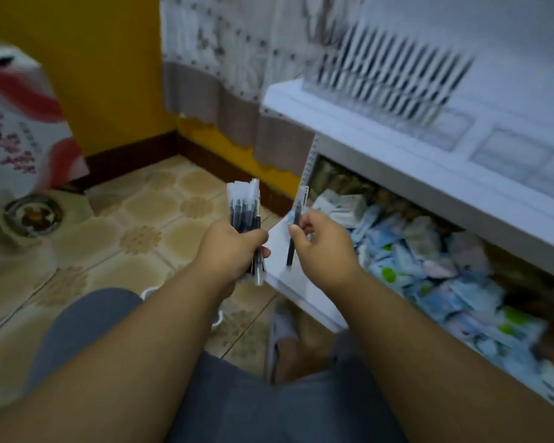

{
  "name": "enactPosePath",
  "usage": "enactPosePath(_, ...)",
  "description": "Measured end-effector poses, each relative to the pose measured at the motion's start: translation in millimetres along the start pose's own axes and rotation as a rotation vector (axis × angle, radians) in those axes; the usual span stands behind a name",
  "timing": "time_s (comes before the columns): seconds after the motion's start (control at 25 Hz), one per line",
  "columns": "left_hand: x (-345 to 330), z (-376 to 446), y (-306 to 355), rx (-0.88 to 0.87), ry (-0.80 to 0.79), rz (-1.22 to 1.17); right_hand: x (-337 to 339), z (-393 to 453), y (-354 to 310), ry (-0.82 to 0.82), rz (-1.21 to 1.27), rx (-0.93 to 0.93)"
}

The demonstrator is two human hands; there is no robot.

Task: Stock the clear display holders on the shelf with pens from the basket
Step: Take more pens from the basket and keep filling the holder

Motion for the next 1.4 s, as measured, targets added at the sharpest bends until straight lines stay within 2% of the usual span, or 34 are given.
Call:
enactPosePath(0.24,-68.1,20.9,66.0,-0.110,-0.110,0.010,81.4,11.5,26.7,0.203,0.006,-0.074)
enactPosePath(0.44,-112.7,40.7,132.0,-0.218,-0.187,-0.039,148.9,35.4,26.5,0.364,0.075,-0.045)
enactPosePath(0.68,-173.1,63.1,174.7,-0.092,-0.307,-0.342,253.1,70.1,40.7,0.677,0.180,-0.068)
enactPosePath(0.8,-192.2,73.3,182.4,-0.035,-0.358,-0.395,284.5,94.5,50.2,0.734,0.148,-0.112)
enactPosePath(1.12,-202.7,86.1,184.7,0.012,-0.378,-0.452,280.6,137.1,59.5,0.611,-0.076,-0.051)
enactPosePath(1.24,-199.5,89.3,184.4,0.013,-0.384,-0.455,273.9,149.6,68.3,0.462,-0.208,-0.192)
enactPosePath(1.4,-195.3,87.0,188.5,0.003,-0.407,-0.471,270.9,158.1,71.1,0.306,-0.224,-0.396)
Point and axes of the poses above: each hand's wrist, its own z-axis towards the middle knuckle, its own x-axis out of the back of the hand, y = z × x, the point moved 4 cm from there along z, towards the middle knuckle, and after that the axes turned 7 degrees about -y, right-handed, at the moved point
